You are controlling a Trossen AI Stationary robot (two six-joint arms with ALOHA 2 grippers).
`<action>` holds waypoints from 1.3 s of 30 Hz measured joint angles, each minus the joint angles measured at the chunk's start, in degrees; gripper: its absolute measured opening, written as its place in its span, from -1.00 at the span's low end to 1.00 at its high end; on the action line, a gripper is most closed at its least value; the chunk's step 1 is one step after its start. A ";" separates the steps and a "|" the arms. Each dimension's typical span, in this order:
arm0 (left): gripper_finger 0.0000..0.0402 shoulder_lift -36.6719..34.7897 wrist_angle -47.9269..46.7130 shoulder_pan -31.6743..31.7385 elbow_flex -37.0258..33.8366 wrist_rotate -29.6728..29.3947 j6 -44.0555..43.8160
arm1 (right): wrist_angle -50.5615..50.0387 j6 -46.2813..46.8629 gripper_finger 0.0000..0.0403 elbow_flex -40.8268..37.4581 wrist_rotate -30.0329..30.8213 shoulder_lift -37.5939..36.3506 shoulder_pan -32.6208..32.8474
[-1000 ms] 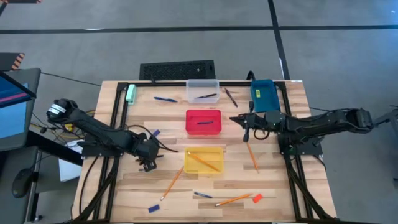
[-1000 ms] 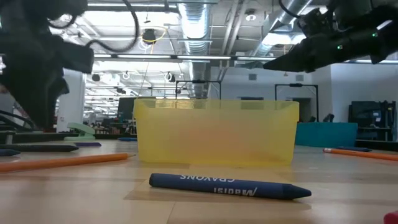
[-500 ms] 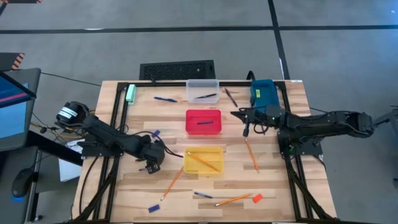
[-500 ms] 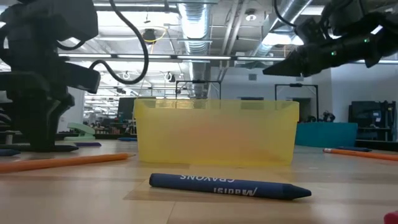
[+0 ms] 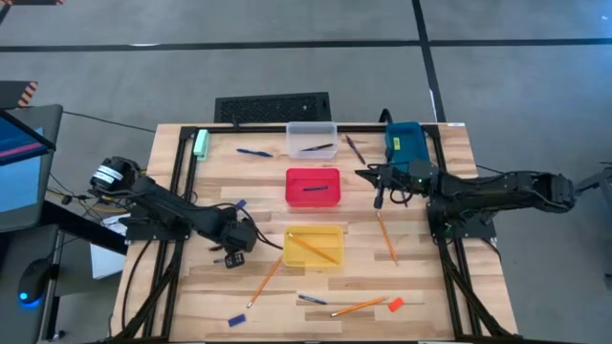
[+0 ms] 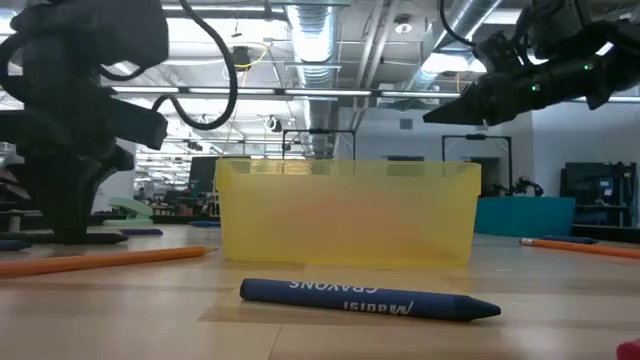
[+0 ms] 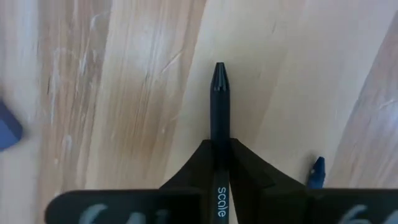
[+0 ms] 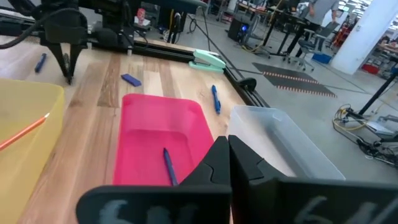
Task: Sort crayons/erasers/pens/pencils in bins
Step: Put the left black ballpen into the transparent bin
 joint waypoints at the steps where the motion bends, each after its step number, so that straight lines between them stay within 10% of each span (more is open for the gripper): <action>1: -0.94 0.11 -1.34 0.81 0.73 0.19 1.45 | 0.09 0.01 -0.99 0.00 0.00 0.00 0.00; 21: -0.93 -7.97 -8.86 23.88 15.89 -3.48 35.86 | -2.63 3.67 -0.98 0.00 -0.02 0.00 -0.48; 39: -0.92 -6.66 5.94 42.33 18.63 17.33 53.96 | 2.15 7.52 -0.99 0.00 -0.94 0.15 -12.69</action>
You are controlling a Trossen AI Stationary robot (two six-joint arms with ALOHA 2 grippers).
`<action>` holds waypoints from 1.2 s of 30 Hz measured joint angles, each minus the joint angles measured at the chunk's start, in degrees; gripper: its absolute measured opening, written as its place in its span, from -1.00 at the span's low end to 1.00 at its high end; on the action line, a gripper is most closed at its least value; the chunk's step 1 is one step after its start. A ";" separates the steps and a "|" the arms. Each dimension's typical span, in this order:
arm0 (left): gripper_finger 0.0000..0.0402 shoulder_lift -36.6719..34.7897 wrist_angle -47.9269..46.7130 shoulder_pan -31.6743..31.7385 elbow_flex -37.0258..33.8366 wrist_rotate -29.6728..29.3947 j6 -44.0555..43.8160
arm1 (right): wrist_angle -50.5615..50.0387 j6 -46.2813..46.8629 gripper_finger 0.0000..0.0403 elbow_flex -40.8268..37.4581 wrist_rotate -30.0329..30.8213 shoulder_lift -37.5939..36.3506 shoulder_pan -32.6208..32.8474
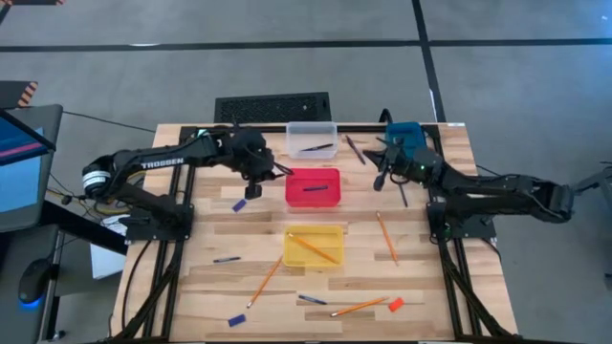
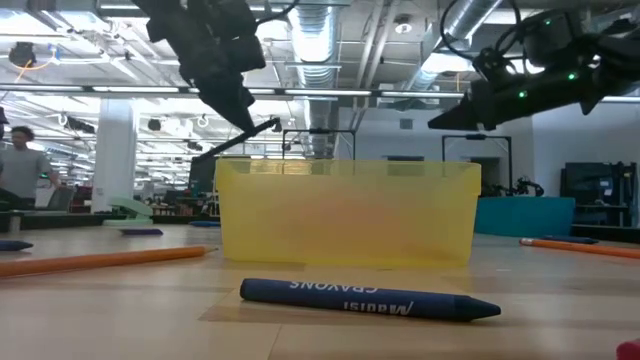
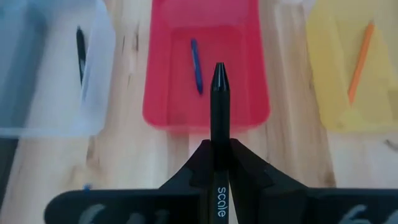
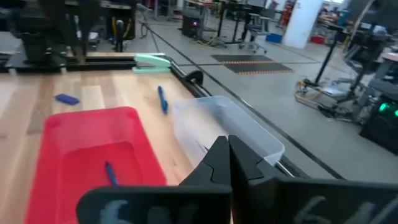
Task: Sort crayons/erasers/pens/pencils in bins
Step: Put the left black ballpen into the transparent bin
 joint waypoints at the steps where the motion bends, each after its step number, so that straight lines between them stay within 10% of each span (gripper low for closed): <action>1: -0.92 0.20 0.86 -0.20 0.01 0.07 -0.15 | -0.10 0.05 -0.99 0.00 -0.02 0.00 -0.28; 22: -0.92 4.25 12.34 -3.95 8.03 -9.87 1.39 | -0.49 -2.37 -0.99 0.00 -0.35 1.86 3.96; 36: -0.92 28.15 10.59 3.70 30.09 -10.75 15.13 | -0.11 -2.36 -0.99 0.00 -0.20 1.86 3.90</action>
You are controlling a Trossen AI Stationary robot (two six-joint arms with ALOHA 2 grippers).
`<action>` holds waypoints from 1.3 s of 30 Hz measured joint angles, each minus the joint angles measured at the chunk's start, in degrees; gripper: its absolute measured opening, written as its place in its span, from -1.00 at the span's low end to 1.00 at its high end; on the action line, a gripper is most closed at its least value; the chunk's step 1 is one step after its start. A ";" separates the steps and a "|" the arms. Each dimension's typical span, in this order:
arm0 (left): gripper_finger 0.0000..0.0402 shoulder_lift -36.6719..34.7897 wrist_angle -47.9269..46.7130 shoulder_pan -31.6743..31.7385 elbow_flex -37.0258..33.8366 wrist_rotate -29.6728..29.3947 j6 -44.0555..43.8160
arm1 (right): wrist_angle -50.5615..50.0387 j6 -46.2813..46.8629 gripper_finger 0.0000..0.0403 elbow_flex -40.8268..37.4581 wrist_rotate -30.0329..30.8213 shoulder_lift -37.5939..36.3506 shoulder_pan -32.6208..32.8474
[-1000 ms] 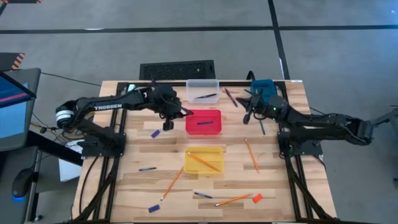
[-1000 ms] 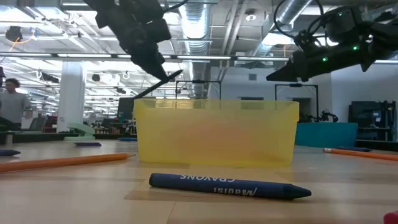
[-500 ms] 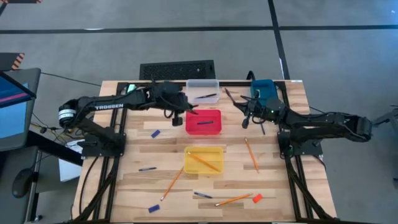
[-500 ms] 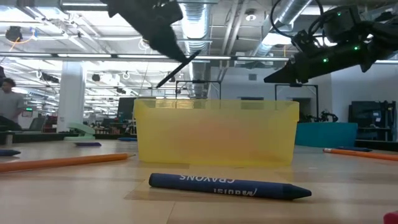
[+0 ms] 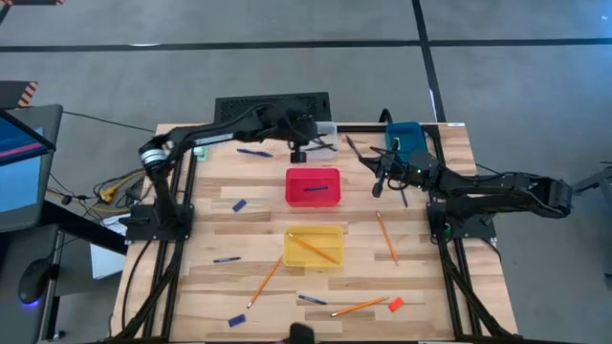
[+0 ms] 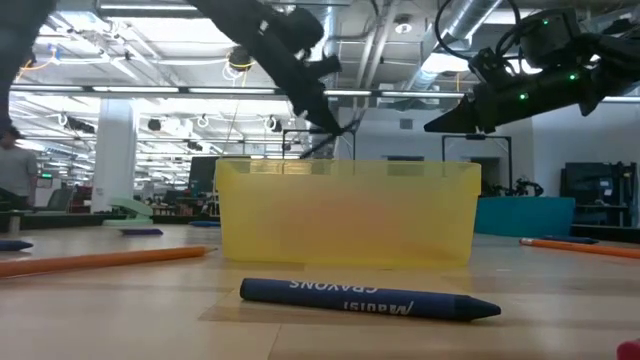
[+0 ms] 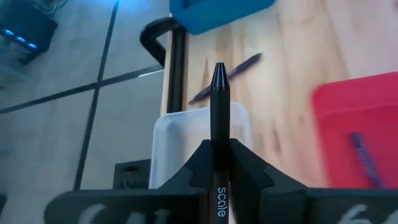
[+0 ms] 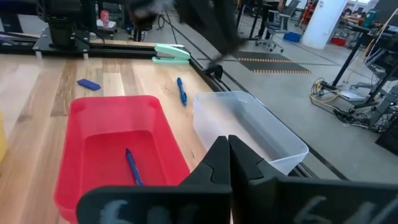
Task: Sort crayons/erasers/pens/pencils in bins
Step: Put the left black ballpen into the transparent bin, then put the top right orange pencil into the yellow bin
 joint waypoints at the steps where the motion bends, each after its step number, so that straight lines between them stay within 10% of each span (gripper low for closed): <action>1: -0.92 1.49 -0.13 0.37 1.23 0.23 0.68 | 0.00 0.00 -0.99 0.00 0.00 0.00 0.00; 17: -0.92 19.21 -4.54 8.75 12.59 5.84 0.46 | -0.05 1.82 -0.99 0.00 0.72 0.00 1.16; 39: -0.54 21.02 -9.60 9.57 14.04 5.44 0.19 | -0.87 3.45 -0.99 0.00 0.68 0.00 1.57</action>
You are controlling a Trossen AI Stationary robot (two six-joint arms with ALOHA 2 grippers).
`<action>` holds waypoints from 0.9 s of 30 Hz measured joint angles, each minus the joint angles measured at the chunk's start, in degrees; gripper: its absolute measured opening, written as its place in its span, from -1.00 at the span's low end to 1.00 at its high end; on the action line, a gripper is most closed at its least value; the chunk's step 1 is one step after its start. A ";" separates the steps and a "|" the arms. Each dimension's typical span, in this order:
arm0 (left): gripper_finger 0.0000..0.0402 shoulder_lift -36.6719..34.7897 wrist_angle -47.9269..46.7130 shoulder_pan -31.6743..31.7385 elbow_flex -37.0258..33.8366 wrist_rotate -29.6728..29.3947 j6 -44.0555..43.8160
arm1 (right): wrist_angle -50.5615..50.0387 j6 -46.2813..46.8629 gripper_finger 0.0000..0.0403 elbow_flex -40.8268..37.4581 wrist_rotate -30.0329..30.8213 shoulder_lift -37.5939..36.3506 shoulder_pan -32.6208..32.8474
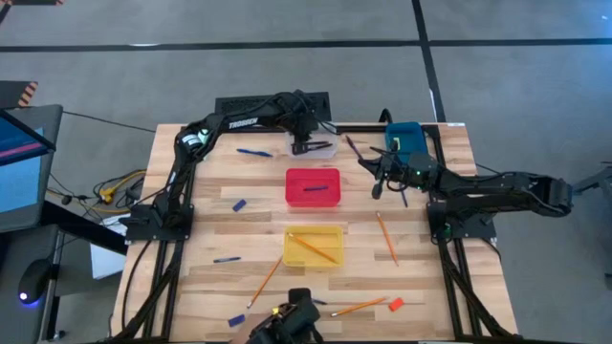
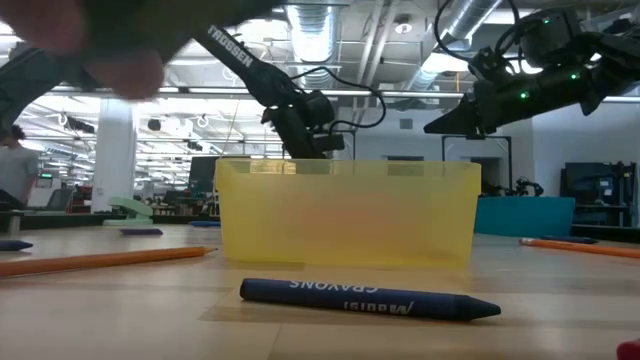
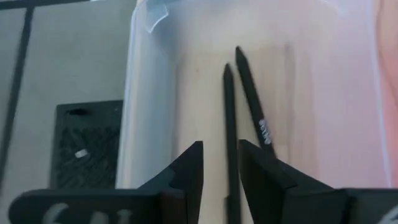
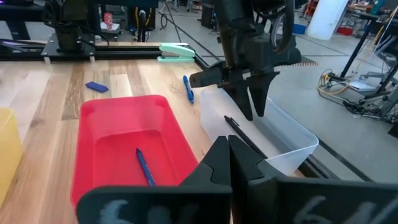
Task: Sort crayons/erasers/pens/pencils in bins
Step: Put the top right orange pencil into the yellow bin
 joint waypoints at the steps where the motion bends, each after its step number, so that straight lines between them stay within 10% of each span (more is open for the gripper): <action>1: -0.54 -0.11 -0.46 -0.21 0.24 -1.71 0.70 | -0.02 0.00 -0.99 0.00 0.02 0.00 0.12; 10: -0.97 -4.65 -2.26 -1.11 0.32 -0.97 -1.56 | -2.65 0.66 -0.99 0.00 4.30 0.00 3.61; 27: -1.00 -9.12 14.60 -2.50 -10.77 -1.67 -9.02 | -5.57 1.68 -0.98 0.00 10.75 0.00 8.94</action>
